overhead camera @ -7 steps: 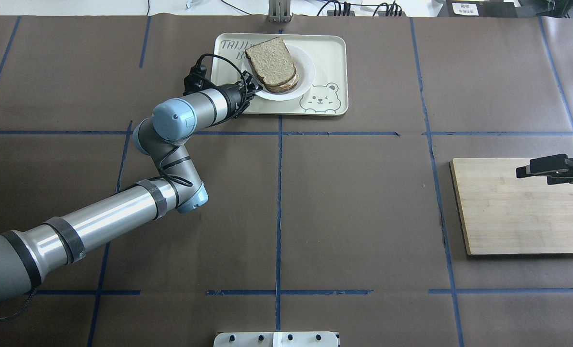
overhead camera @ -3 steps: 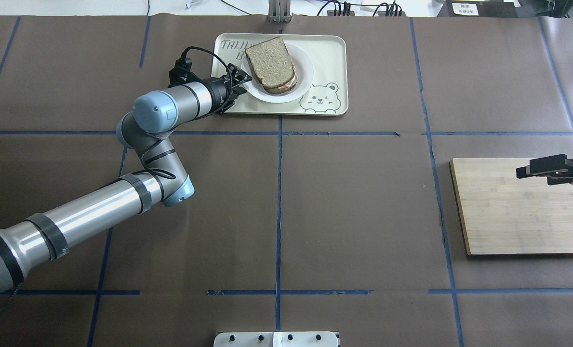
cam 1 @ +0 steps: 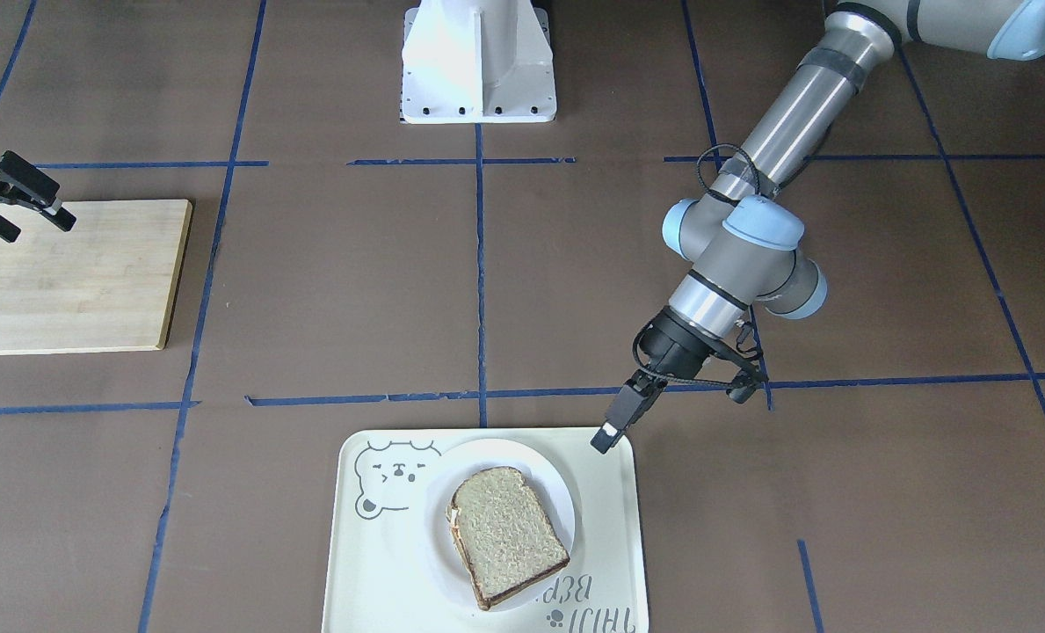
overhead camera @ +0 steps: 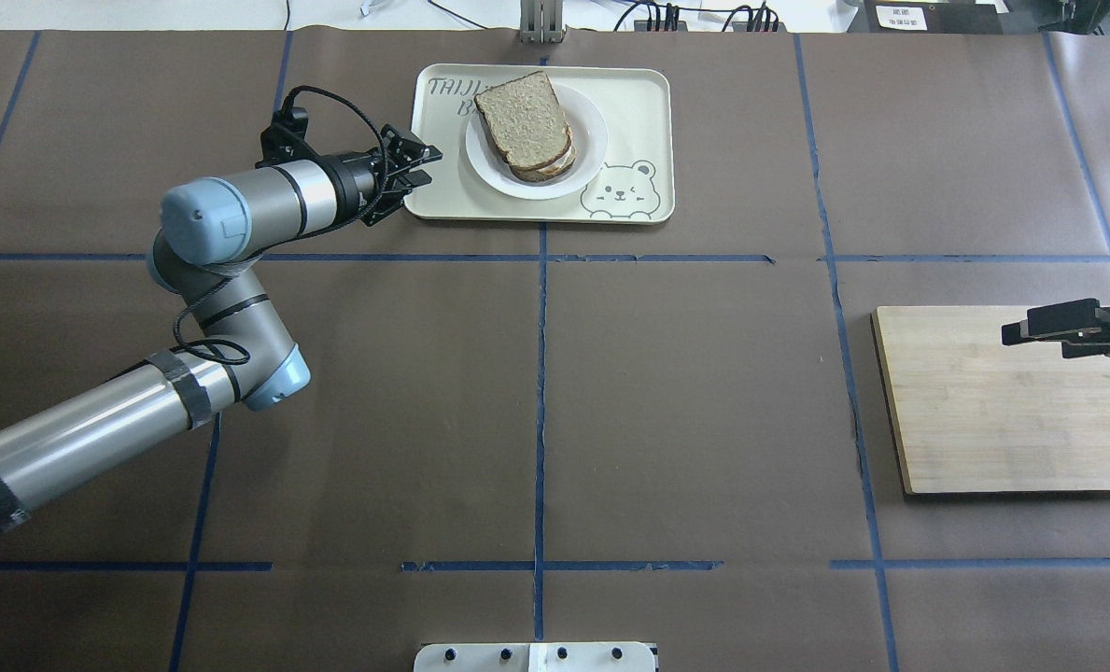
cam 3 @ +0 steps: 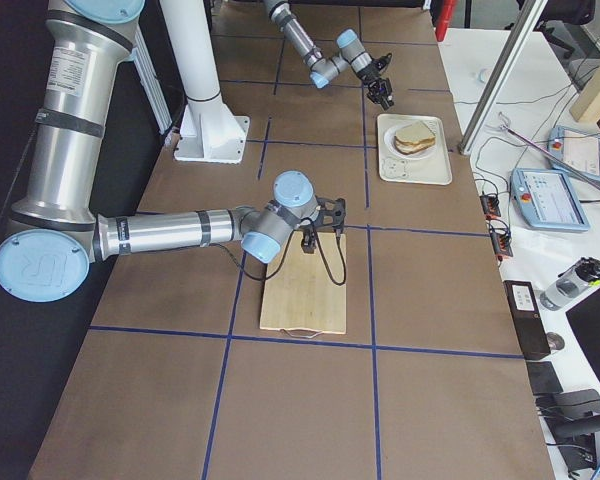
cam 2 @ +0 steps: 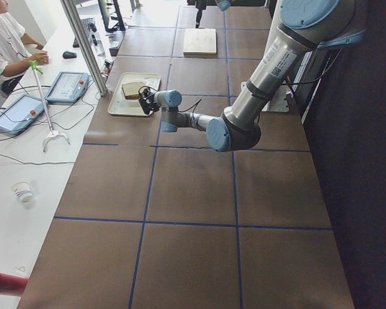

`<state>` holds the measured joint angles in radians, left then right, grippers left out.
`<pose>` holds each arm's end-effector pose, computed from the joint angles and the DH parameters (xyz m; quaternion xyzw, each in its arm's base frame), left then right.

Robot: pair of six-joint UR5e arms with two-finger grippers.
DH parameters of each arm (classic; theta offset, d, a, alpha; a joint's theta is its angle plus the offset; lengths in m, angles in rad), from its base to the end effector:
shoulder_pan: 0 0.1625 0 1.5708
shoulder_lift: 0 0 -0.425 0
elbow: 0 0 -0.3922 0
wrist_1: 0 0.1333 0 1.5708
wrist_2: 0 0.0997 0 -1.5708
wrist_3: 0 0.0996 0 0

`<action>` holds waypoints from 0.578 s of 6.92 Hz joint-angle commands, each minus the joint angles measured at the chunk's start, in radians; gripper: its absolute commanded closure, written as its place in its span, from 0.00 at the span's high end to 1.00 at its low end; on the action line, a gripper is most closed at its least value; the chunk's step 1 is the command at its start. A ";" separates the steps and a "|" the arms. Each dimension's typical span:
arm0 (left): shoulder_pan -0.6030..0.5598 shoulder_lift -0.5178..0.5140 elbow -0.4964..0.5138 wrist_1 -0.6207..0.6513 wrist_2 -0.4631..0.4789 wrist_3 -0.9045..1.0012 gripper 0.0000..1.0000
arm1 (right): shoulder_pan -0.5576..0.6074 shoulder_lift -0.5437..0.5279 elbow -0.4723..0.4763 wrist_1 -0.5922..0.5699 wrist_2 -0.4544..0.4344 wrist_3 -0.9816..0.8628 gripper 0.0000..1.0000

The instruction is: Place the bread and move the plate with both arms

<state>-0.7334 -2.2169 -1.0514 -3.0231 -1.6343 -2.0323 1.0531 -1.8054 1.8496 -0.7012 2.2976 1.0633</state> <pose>0.4674 -0.5920 0.3518 0.0740 0.7061 -0.3773 0.5946 -0.1460 -0.3920 0.5250 0.0634 -0.5175 0.0750 0.8501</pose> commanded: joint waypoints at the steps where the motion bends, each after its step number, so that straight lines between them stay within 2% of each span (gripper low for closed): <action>1: -0.132 0.159 -0.263 0.143 -0.197 0.088 0.45 | 0.031 -0.009 -0.016 -0.010 -0.003 -0.070 1.00; 2: -0.229 0.217 -0.362 0.250 -0.360 0.228 0.46 | 0.051 -0.009 -0.042 -0.011 -0.003 -0.116 1.00; 3: -0.338 0.296 -0.445 0.301 -0.480 0.362 0.52 | 0.076 -0.014 -0.062 -0.011 -0.003 -0.168 1.00; 4: -0.433 0.384 -0.481 0.309 -0.593 0.544 0.52 | 0.111 -0.029 -0.093 -0.011 -0.001 -0.245 1.00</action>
<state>-1.0543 -1.9278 -1.4681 -2.7478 -2.0911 -1.6740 1.1285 -1.8218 1.7880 -0.7115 2.2952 0.8956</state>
